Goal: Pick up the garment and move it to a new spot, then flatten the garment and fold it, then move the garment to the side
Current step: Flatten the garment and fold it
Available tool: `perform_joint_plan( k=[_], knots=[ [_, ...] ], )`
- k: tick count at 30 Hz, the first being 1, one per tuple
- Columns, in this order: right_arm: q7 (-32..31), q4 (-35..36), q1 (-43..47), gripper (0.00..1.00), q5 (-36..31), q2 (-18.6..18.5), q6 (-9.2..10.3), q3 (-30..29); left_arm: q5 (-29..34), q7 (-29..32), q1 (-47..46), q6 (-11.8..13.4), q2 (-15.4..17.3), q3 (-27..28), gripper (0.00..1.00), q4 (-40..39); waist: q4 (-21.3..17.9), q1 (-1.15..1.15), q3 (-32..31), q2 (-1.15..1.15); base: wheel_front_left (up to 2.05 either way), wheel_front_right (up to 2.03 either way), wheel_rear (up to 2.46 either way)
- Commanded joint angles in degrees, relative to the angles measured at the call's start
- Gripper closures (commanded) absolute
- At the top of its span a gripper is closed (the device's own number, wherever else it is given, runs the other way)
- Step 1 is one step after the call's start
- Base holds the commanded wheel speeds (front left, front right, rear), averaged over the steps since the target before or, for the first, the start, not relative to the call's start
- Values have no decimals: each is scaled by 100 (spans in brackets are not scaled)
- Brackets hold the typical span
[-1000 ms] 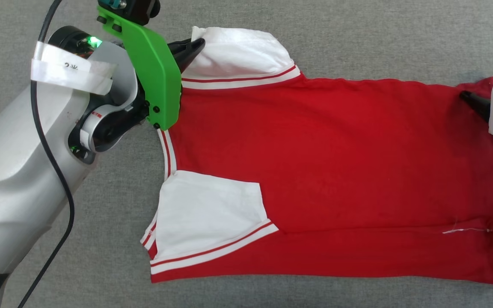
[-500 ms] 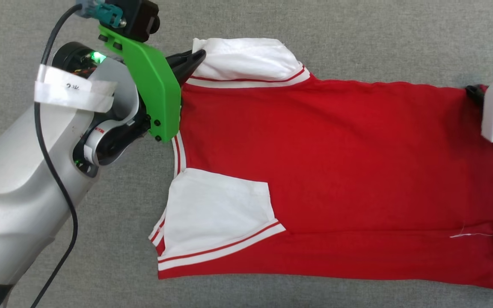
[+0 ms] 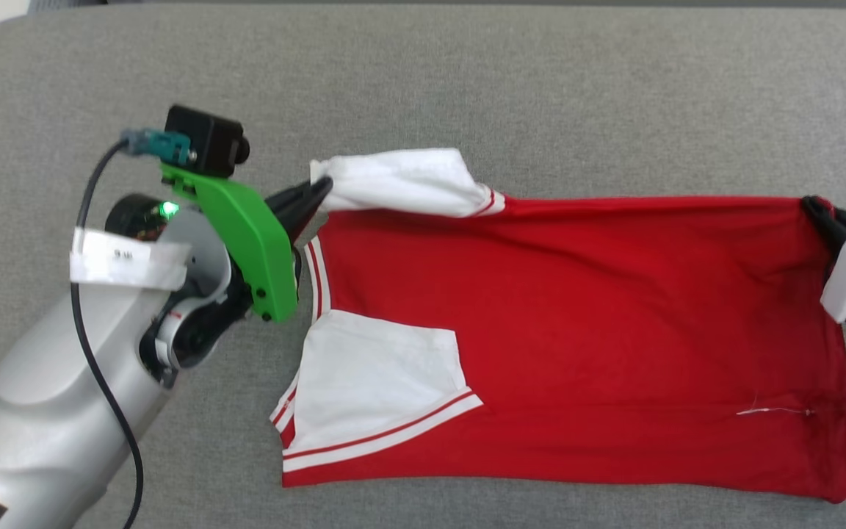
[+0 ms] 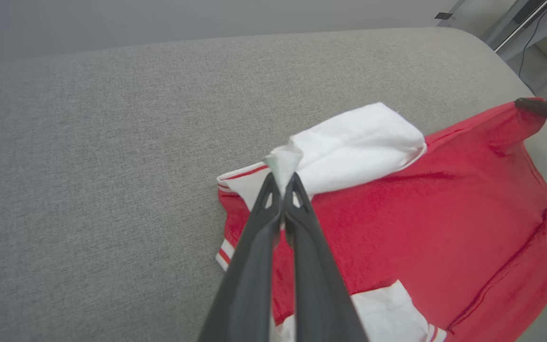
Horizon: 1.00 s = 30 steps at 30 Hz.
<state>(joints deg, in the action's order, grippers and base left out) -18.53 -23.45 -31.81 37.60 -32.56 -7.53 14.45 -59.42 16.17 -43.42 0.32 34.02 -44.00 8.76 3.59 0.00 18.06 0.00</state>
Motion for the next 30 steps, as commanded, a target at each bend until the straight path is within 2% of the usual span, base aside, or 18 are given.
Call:
perform_joint_plan(
  k=[1,6,13,21,30],
  knots=[
    [120,46,153,100,74,-16,4,-22,-32,-62,177,35,25,13,100,2,9,0,-271,0,0,0,0],
    [568,206,705,100,381,-79,4,-102,-110,-190,649,113,90,-47,100,-122,39,0,-525,0,0,0,0],
    [850,542,1576,100,731,-148,4,-60,-257,-395,1394,296,143,-131,100,-390,61,0,-794,0,0,0,0],
    [800,941,2282,100,987,-328,4,59,-376,-546,2261,545,306,-279,100,-481,14,0,-920,0,0,0,0],
    [522,1245,2562,100,991,-687,4,312,-427,-567,2611,488,246,-470,100,-361,9,0,-875,0,0,0,0]
  ],
)
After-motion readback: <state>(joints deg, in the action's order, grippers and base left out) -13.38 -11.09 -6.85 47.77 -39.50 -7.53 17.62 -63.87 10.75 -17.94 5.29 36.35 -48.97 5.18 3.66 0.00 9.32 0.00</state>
